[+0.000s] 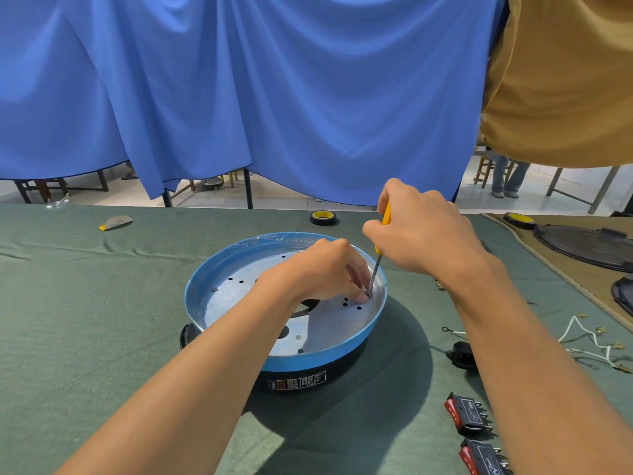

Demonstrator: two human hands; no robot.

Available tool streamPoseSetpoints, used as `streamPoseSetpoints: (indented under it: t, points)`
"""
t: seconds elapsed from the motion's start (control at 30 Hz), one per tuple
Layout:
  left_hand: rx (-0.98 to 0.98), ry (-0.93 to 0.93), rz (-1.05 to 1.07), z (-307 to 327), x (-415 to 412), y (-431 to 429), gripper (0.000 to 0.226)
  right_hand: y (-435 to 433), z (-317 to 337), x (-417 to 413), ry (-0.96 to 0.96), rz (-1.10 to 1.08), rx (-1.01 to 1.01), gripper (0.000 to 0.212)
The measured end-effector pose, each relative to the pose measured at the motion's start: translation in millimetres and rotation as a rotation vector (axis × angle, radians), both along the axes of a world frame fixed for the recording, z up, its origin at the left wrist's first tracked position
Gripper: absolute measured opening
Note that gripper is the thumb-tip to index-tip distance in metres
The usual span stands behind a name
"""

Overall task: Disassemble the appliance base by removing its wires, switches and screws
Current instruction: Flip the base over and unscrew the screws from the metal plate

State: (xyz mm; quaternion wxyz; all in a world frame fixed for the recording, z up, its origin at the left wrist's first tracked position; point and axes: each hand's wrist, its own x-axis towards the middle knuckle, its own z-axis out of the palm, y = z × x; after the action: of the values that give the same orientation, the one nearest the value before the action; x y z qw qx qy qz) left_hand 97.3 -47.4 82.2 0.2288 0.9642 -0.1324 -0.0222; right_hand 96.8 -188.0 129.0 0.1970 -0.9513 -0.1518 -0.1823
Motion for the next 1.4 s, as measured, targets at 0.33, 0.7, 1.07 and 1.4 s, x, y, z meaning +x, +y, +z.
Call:
streamPoseSetpoints:
  t: [0.33, 0.7, 1.07, 1.4]
  points:
    - [-0.022, 0.016, -0.005, -0.2, 0.4, 4.7, 0.015, -1.4, -0.1, 3.8, 0.026, 0.039, 0.019, 0.012]
    - [-0.009, -0.015, 0.025, -1.7, 0.1, -0.2, 0.018, -1.9, 0.5, 2.8, 0.031, 0.082, 0.009, 0.015]
    - [0.079, -0.119, 0.049, -9.1, 5.0, -5.3, 0.011, -1.7, 0.9, 3.0, 0.04, 0.116, 0.0, 0.017]
    - [0.218, -0.251, 0.007, -10.3, 3.6, -8.5, 0.014, -4.2, 1.2, 5.8, -0.058, 0.095, 0.025, 0.009]
